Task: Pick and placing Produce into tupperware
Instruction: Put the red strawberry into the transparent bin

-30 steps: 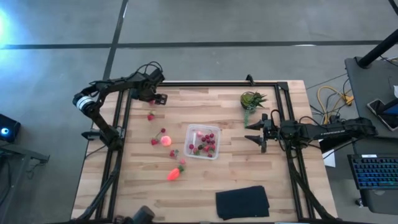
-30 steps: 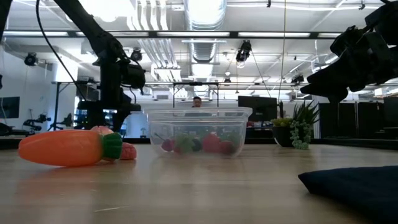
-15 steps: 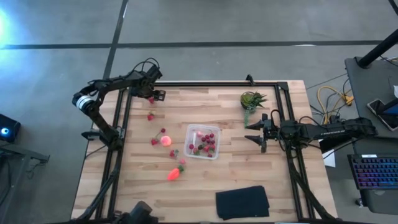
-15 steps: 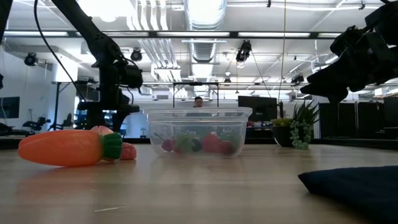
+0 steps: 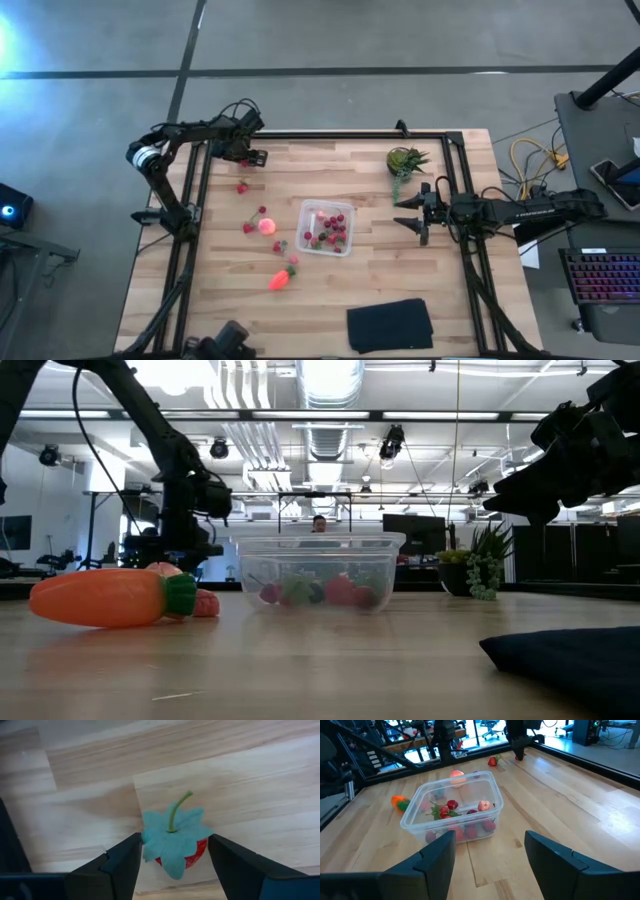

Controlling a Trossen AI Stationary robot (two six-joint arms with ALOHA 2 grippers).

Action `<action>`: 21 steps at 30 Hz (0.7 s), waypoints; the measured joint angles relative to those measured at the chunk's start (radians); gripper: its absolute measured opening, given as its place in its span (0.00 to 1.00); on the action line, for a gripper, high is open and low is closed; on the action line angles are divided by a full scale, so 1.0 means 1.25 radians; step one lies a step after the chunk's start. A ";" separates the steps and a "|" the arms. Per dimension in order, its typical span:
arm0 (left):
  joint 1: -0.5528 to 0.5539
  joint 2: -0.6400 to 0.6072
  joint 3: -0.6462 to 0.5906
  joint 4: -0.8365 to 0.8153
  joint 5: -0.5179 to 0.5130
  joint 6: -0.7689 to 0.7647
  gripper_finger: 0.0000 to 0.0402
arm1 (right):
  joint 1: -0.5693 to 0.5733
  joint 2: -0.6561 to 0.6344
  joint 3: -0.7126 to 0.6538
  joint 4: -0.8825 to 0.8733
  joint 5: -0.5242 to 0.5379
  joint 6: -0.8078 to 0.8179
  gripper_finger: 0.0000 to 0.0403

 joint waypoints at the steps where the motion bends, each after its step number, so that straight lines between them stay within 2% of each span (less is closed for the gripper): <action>1: 0.000 0.000 0.002 0.000 -0.004 0.001 0.54 | 0.000 0.000 0.000 0.000 0.000 0.000 0.57; 4: 0.000 0.001 0.003 0.009 -0.013 0.008 0.51 | 0.000 0.000 0.000 0.000 0.000 0.000 0.57; 13: 0.000 0.004 0.002 0.019 0.000 0.020 0.30 | 0.000 0.000 0.000 0.000 0.000 0.000 0.57; 17: -0.008 -0.011 0.007 0.011 0.053 0.019 0.31 | 0.000 0.000 0.000 0.000 0.000 0.000 0.57; 21: -0.051 -0.074 0.008 0.012 0.169 0.028 0.36 | 0.000 0.000 0.000 0.000 0.000 0.000 0.57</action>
